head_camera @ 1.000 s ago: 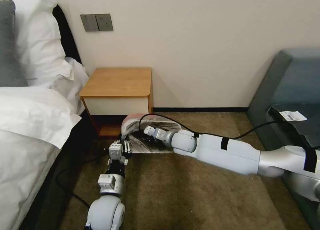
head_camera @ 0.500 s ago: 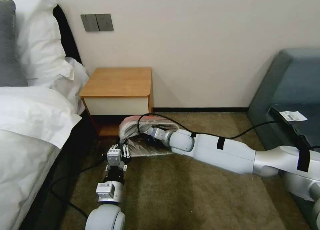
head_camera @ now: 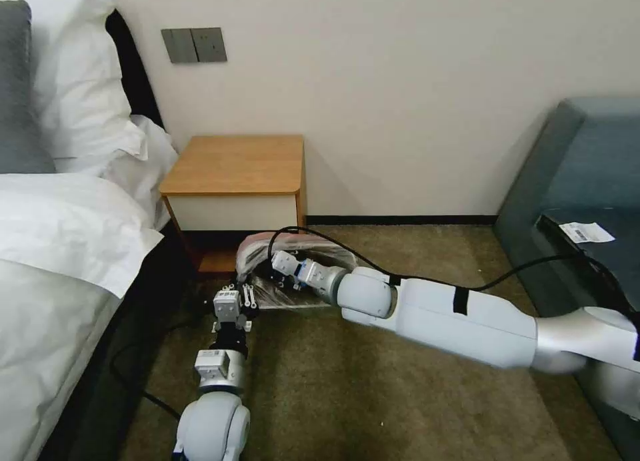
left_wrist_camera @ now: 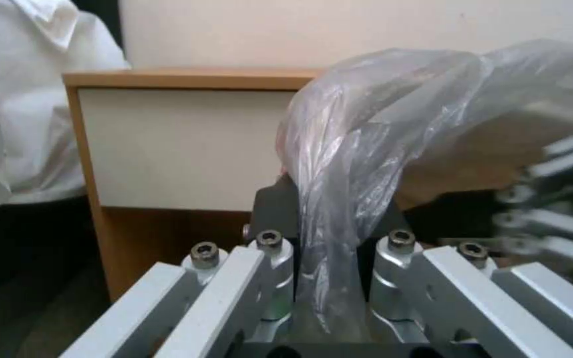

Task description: Pick up the garbage bag from the table and place it over the trash can.

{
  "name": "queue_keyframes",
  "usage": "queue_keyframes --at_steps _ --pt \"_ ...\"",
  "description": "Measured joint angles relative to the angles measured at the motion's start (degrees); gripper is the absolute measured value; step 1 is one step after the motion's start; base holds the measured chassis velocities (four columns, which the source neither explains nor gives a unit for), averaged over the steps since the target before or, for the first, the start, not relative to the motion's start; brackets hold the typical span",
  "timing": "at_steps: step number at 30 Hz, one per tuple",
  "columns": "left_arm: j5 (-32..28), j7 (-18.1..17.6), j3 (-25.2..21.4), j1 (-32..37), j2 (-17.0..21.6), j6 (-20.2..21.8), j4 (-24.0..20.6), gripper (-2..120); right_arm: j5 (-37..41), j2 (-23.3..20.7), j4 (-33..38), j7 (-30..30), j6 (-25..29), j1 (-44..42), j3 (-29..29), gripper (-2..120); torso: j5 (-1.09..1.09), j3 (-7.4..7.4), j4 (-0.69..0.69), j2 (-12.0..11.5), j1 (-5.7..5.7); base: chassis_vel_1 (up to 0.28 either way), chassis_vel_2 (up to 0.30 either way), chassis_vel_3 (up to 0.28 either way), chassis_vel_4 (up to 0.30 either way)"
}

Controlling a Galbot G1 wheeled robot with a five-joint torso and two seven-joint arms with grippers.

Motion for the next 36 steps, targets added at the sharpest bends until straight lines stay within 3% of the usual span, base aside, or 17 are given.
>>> queue_keyframes --at_steps 7,11,12,14,15,16,18,19,21,22,24,26,28,36 --pt "-7.66 -1.31 0.46 -0.7 0.93 4.44 -0.29 11 -1.03 -6.53 7.85 -1.21 3.64 -10.19 9.81 0 -0.01 0.0 -0.01 0.0 0.0 0.0 0.0 0.0 0.0" --pt "-17.4 -2.93 1.02 1.01 2.17 10.45 -2.51 11 -2.32 -12.5 17.61 -2.78 9.06 -22.78 23.22 0 -0.01 -0.01 -0.02 0.0 -0.01 0.0 0.0 0.0 0.0" --pt "-17.4 -2.93 1.02 1.01 2.17 10.45 -2.51 11 -2.32 -12.5 17.61 -2.78 9.06 -22.78 23.22 0 -0.01 -0.01 -0.02 0.0 -0.01 0.0 0.0 0.0 0.0" --pt "-21.89 -3.67 1.12 1.92 2.94 14.16 -3.69 11 -4.39 -13.89 20.98 -3.3 12.01 -29.92 31.91 0 0.0 -0.01 -0.01 0.01 -0.01 0.0 0.0 0.0 0.0" --pt "-21.89 -3.67 1.12 1.92 2.94 14.16 -3.69 11 -4.39 -13.89 20.98 -3.3 12.01 -29.92 31.91 0 0.0 -0.01 -0.01 0.01 -0.01 0.0 0.0 0.0 0.0" --pt "-22.35 -3.6 1.18 2.18 3.22 15.22 -3.74 11 -5.09 -14.04 22.31 -3.63 13.11 -33.76 35.72 0 0.0 -0.01 -0.01 0.01 -0.01 0.0 0.0 0.0 0.0" --pt "-23.33 -2.43 1.16 2.42 3.79 16.73 -3.44 11 -6.14 -13.43 24.3 -4.08 14.78 -40.56 42.75 0 0.02 -0.01 -0.02 0.01 -0.01 0.0 0.0 0.0 0.0" --pt "-23.33 -2.43 1.16 2.42 3.79 16.73 -3.44 11 -6.14 -13.43 24.3 -4.08 14.78 -40.56 42.75 0 0.02 -0.01 -0.02 0.01 -0.01 0.0 0.0 0.0 0.0" --pt "-24.05 -0.54 1.14 2.57 4.33 17.93 -2.65 11 -7.72 -11.77 25.38 -4.78 16.54 -46.16 49.39 10 0.0 -0.01 -0.01 0.01 -0.01 0.0 0.0 0.0 0.0" --pt "-24.05 -0.54 1.14 2.57 4.33 17.93 -2.65 11 -7.72 -11.77 25.38 -4.78 16.54 -46.16 49.39 10 0.0 -0.01 -0.01 0.01 -0.01 0.0 0.0 0.0 0.0" --pt "-23.99 1.64 1.03 2.52 4.88 18.29 -1.62 11 -8.93 -9.43 25.62 -5.14 18.05 -50.16 53.65 22 0.0 -0.01 0.0 0.01 -0.01 0.0 0.0 0.0 0.0" --pt "-23.85 2.18 1.09 2.45 5.15 18.3 -1.28 11 -9.29 -8.45 25.62 -5.18 18.5 -51.35 54.53 25 0.0 0.0 -0.01 0.01 -0.01 0.0 0.0 0.0 0.0" --pt "-23.16 2.64 1.65 2.44 6.12 17.87 -0.51 11 -10.27 -5.94 25.53 -5.18 19.7 -54.08 55.97 37 -0.01 0.0 -0.01 0.0 -0.01 0.0 0.0 0.0 0.0" --pt "-23.46 2.44 1.87 2.68 6.09 17.13 1.12 11 -13.43 -1.4 23.37 -5.77 22.41 -57.94 56.16 64 -0.01 0.0 0.0 0.01 -0.01 0.0 0.0 0.0 0.0"
